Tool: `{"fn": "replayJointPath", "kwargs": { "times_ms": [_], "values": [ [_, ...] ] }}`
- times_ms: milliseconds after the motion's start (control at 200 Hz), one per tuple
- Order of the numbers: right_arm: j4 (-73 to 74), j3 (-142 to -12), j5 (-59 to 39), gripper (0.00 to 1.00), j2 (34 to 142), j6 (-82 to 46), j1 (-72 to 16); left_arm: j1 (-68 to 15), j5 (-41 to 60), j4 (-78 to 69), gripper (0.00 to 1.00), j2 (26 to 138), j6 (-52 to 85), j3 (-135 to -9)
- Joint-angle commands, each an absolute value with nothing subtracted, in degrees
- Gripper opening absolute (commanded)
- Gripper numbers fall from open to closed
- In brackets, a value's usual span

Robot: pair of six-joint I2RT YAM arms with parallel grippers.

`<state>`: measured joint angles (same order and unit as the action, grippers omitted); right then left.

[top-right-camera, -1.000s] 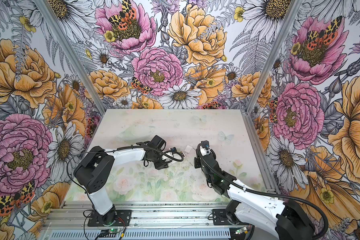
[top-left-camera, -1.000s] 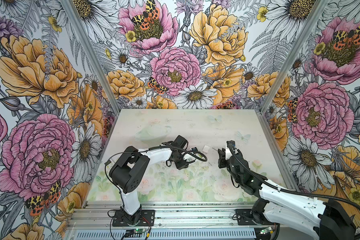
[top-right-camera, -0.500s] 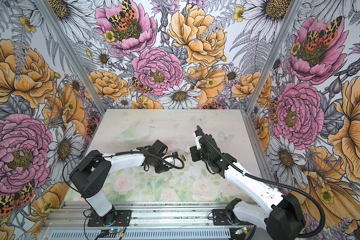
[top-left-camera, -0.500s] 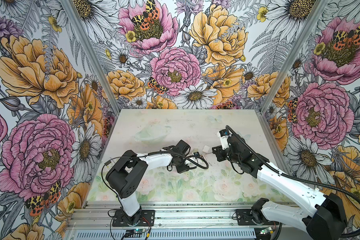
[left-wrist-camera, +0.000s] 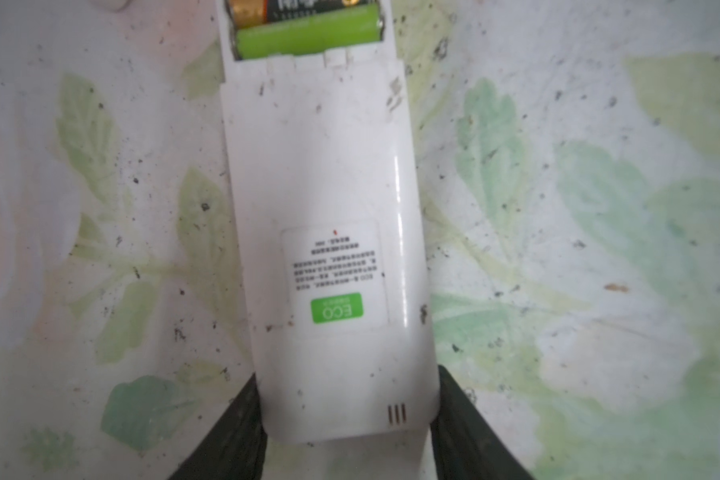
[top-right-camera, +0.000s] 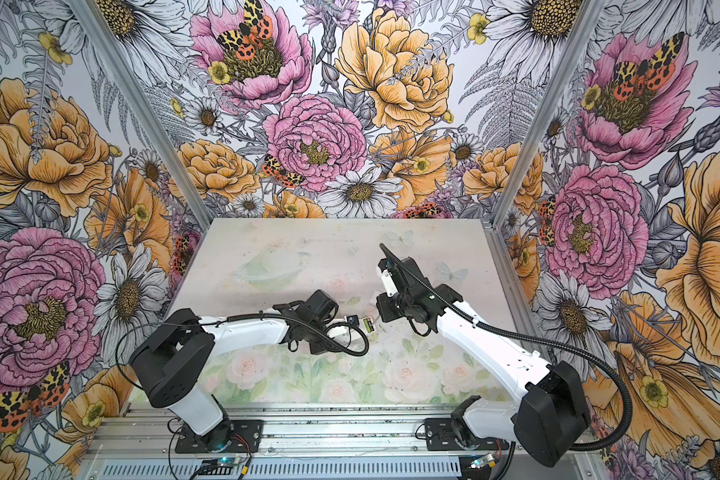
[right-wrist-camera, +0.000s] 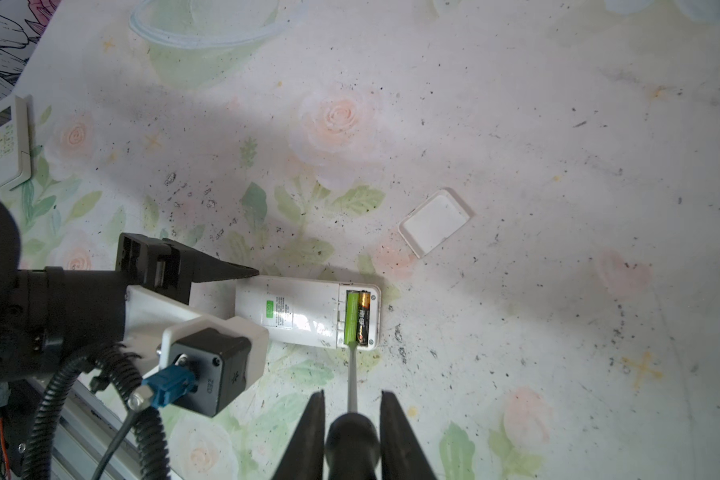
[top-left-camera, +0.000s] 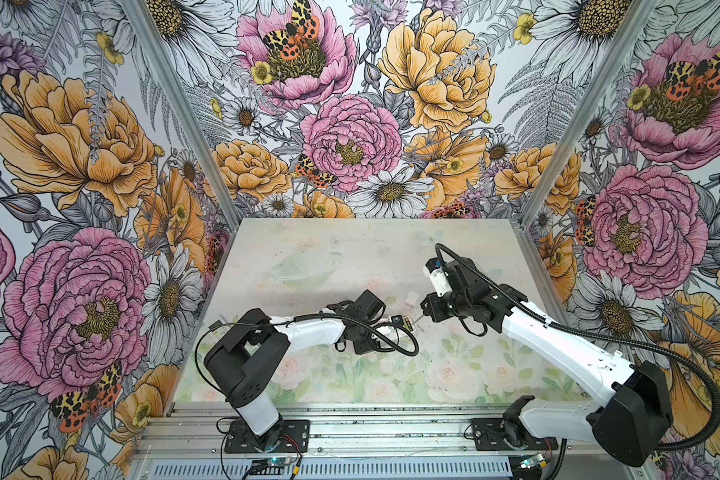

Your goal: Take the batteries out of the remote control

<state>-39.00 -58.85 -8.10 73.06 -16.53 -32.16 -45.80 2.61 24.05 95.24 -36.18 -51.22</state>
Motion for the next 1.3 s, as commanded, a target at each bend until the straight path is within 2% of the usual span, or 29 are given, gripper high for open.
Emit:
{"fn": "replayJointPath", "kwargs": {
  "times_ms": [0, 711, 1296],
  "values": [
    [-40.85, -59.98, -10.97, 0.00, 72.43, -15.36, -31.97, -46.22, 4.91, 26.40, 0.00, 93.42, -37.35, -50.54],
    [-38.54, -61.32, -8.76, 0.00, 77.71, -13.02, -34.96, -46.38, 4.60, 27.25, 0.00, 96.98, -37.46, -51.63],
    [-39.30, -62.40, -8.00, 0.00, 76.17, -13.65, -34.73, -46.41, 4.33, 27.42, 0.00, 97.49, -37.00, -52.13]
  ]
}}
